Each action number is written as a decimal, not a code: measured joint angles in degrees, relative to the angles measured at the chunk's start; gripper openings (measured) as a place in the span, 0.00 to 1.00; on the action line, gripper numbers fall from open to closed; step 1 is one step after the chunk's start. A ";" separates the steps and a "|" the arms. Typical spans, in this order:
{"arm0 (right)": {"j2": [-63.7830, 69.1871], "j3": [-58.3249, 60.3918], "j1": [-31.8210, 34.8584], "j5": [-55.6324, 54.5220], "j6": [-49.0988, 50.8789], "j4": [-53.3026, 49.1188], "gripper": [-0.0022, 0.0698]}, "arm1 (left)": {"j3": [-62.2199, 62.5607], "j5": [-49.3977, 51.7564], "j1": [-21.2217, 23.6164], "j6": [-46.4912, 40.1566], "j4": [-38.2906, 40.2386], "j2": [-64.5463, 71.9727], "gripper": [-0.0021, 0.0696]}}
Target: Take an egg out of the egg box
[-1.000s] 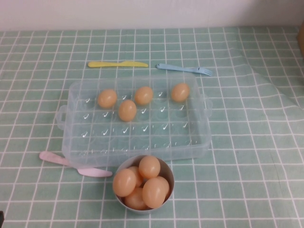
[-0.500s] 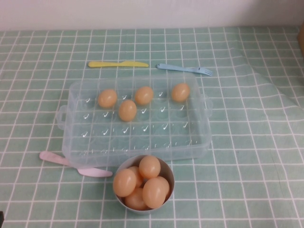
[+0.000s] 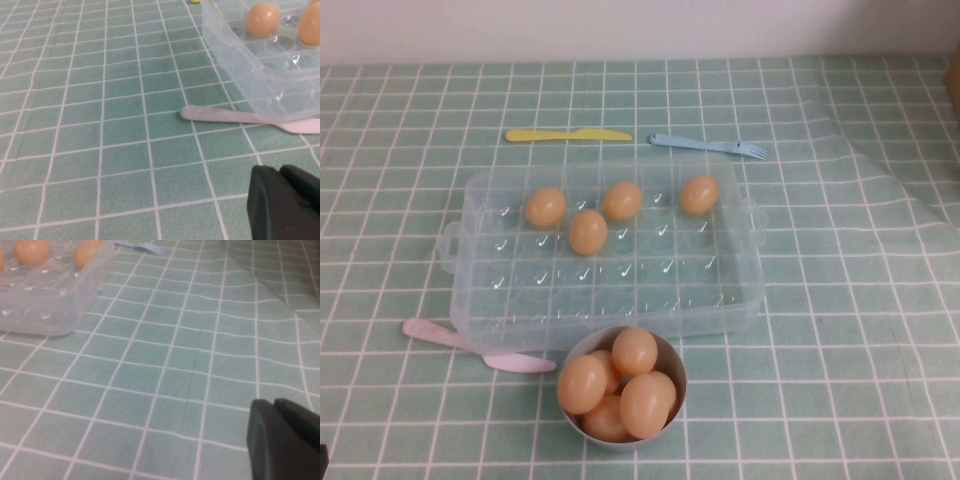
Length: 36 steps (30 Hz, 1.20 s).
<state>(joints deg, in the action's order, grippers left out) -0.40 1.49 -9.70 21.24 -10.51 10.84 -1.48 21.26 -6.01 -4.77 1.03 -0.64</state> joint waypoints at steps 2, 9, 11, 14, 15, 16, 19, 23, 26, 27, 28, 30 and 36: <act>0.00 0.00 1.35 0.03 0.00 0.13 0.01 | 0.00 0.00 0.00 0.00 0.00 0.00 0.03; 0.00 0.00 7.49 0.03 0.00 2.12 0.01 | 0.00 0.00 0.00 0.00 0.00 0.00 0.03; 0.00 0.00 7.60 0.03 0.00 2.50 0.01 | 0.00 0.00 0.00 0.00 0.00 0.00 0.03; 0.00 0.00 7.68 0.03 0.00 2.72 0.01 | 0.00 0.00 0.00 0.00 0.00 0.00 0.03; 0.00 0.00 7.68 0.03 0.00 2.72 0.01 | 0.00 0.00 0.00 0.00 0.00 0.00 0.03; 0.00 0.00 7.68 0.03 0.00 2.72 0.01 | 0.00 0.00 0.00 0.00 0.00 0.00 0.03; 0.00 0.00 7.68 0.03 0.00 2.80 0.01 | 0.00 0.00 0.00 0.00 0.00 0.00 0.03; 0.00 0.00 7.68 0.03 0.00 2.84 0.01 | 0.00 0.00 0.00 0.00 0.00 0.00 0.03; 0.00 0.00 7.68 0.03 0.00 2.84 0.01 | 0.00 0.00 0.00 0.00 0.00 0.00 0.03; 0.00 0.00 7.68 0.03 0.00 2.84 0.01 | 0.00 0.00 0.00 0.00 0.00 0.00 0.03; 0.00 0.00 7.68 0.03 0.00 2.84 0.01 | 0.00 0.00 0.00 0.00 0.00 0.00 0.03; 0.00 0.00 7.68 0.03 0.00 2.84 0.01 | 0.00 0.00 0.00 0.00 0.00 0.00 0.03; 0.00 0.00 7.68 0.03 0.00 2.93 0.01 | 0.00 0.00 0.00 0.00 0.00 0.00 0.03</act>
<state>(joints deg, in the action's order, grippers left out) -0.40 1.49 -2.02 21.27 -10.51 13.77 -1.48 21.26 -6.01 -4.77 1.03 -0.64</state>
